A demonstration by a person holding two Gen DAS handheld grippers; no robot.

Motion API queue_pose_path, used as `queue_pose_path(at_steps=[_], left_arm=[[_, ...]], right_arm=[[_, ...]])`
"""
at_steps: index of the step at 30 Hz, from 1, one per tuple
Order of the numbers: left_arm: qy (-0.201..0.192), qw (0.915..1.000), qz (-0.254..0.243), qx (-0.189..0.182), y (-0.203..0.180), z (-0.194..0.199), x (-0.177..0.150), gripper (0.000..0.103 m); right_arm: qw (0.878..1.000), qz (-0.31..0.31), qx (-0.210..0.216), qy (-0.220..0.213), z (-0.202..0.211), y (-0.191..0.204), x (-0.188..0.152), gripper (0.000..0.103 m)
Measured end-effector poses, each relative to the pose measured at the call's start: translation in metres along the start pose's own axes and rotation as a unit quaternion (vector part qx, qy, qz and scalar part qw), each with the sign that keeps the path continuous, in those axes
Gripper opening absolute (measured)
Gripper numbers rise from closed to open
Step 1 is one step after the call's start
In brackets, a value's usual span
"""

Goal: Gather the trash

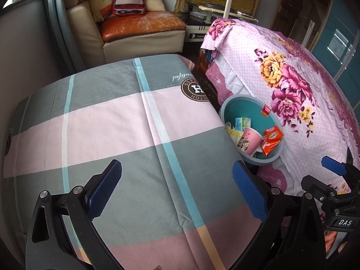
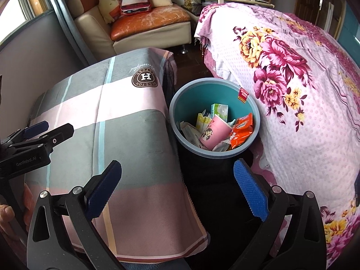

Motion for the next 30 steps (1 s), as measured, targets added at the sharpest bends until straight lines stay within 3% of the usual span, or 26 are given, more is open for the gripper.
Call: queue_pose_path(at_steps=[30], left_arm=[[-0.006,0.9997,0.014,0.02,0.02,0.003,-0.023,0.099]], right_arm=[[1.0,-0.007,-0.009,0.009,-0.005,0.007,-0.013,0.096]])
Point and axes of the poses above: each gripper's, at about its wrist camera, not at the fingertips, and z roughly against the way its jaws point, y to its left, x to its top, the point moved 10 cm from there along -z, roughly the way its jaws point, and after that the axes turned 3 degrees about -x, right-handed, at the moved point
